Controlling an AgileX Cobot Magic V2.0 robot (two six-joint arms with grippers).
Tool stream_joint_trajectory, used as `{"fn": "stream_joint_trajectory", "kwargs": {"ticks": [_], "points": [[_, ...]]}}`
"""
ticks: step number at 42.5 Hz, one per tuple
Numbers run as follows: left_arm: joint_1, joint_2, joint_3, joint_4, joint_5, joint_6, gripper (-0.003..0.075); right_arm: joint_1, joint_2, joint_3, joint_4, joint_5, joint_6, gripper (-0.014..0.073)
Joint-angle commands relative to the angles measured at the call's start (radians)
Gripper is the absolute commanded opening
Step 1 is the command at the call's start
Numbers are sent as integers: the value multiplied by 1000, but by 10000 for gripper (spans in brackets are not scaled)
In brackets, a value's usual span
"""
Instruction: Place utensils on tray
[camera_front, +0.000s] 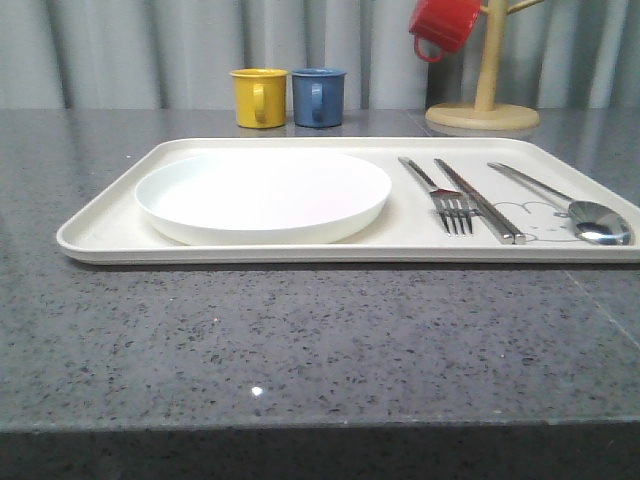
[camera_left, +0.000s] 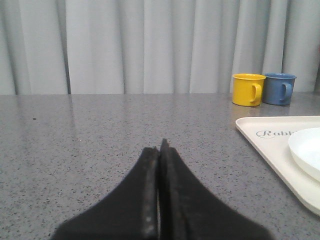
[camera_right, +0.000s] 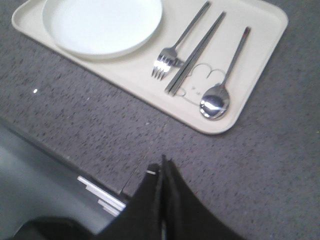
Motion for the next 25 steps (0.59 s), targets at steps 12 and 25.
{"fn": "stream_joint_trajectory", "kwargs": {"ticks": [12,25], "points": [[3,-22,14,-1,-83,0,-20,-245,-292,443,16,-693,-7,-113],[3,-22,14,-1,-83,0,-20,-264,-488,737,16,-973,-7,-113]]}}
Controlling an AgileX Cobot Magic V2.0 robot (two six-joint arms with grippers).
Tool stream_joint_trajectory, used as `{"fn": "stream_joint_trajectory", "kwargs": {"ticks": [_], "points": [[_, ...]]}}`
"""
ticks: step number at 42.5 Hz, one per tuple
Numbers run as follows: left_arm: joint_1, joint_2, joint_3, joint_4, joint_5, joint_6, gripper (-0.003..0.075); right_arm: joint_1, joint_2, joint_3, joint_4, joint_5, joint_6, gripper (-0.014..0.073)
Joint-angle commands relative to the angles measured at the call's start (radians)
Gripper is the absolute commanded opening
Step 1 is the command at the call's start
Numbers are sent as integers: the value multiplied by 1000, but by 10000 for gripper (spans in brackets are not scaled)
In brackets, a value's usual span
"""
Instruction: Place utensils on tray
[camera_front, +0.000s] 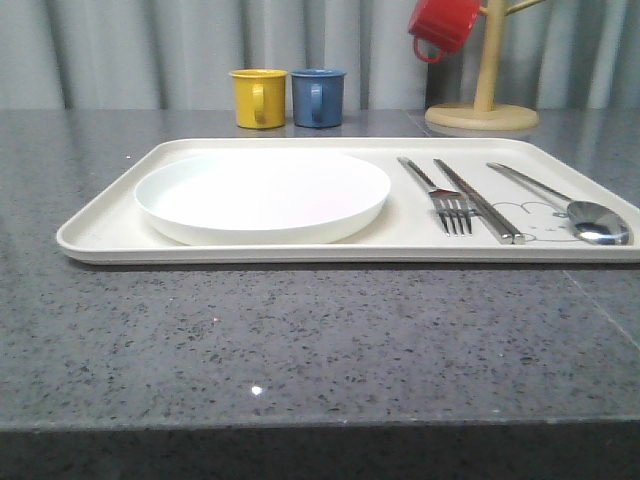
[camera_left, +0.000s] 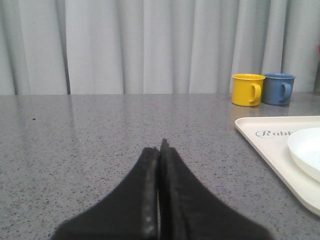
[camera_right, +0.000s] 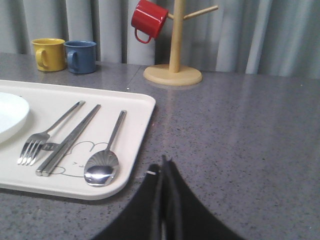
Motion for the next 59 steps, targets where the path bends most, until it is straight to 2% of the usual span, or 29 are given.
{"fn": "stream_joint_trajectory", "kwargs": {"ticks": [1,6,30,39,45,59], "points": [[3,-22,14,-1,-83,0,-20,-9,-18,31,7,-157,-7,-113],[3,-22,14,-1,-83,0,-20,-9,-19,85,7,-213,-6,-113],[3,-22,14,-1,-83,0,-20,-17,-20,83,7,-206,-2,-113],[3,-22,14,-1,-83,0,-20,-52,-20,83,-142,-258,217,-113],[3,-22,14,-1,-83,0,-20,-78,-20,83,-144,-250,225,-113],[3,-22,14,-1,-83,0,-20,-53,-20,83,-146,-237,224,-113]]}}
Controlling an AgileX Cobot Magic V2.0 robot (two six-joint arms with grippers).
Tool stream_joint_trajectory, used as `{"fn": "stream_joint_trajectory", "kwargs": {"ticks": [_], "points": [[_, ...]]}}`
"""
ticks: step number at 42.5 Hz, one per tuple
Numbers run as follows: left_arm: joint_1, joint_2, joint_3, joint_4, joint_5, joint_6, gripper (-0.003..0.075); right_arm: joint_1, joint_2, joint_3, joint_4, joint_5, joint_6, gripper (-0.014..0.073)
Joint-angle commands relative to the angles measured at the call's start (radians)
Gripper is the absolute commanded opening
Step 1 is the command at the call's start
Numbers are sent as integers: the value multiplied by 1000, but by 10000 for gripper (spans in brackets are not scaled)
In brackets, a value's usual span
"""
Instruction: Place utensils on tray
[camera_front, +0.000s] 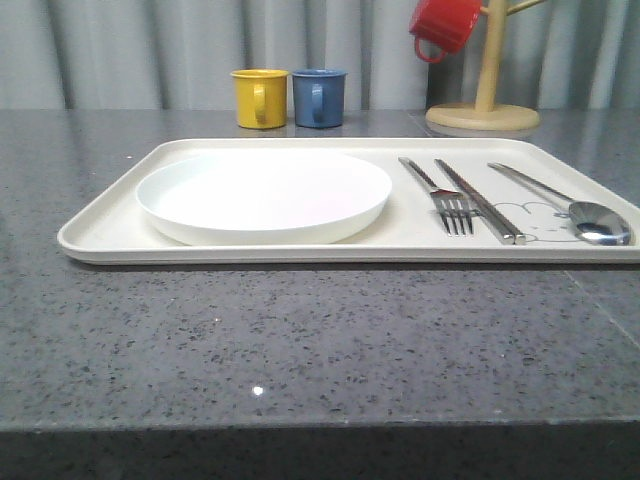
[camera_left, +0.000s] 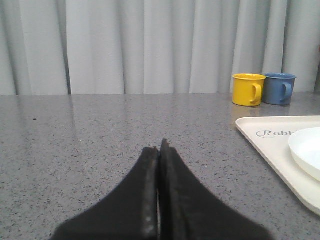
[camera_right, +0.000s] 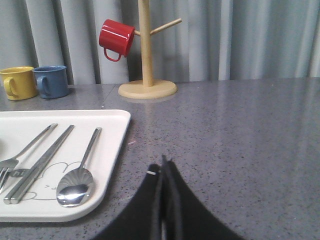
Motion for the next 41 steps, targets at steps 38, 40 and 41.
{"fn": "stream_joint_trajectory", "kwargs": {"ticks": [38,40,41], "points": [[3,-22,14,-2,-83,0,-20,10,-16,0,-33,-91,2,-113],[3,-22,14,-2,-83,0,-20,10,-16,0,-33,-91,2,-113],[3,-22,14,-2,-83,0,-20,10,-16,0,-33,-91,2,-113]]}}
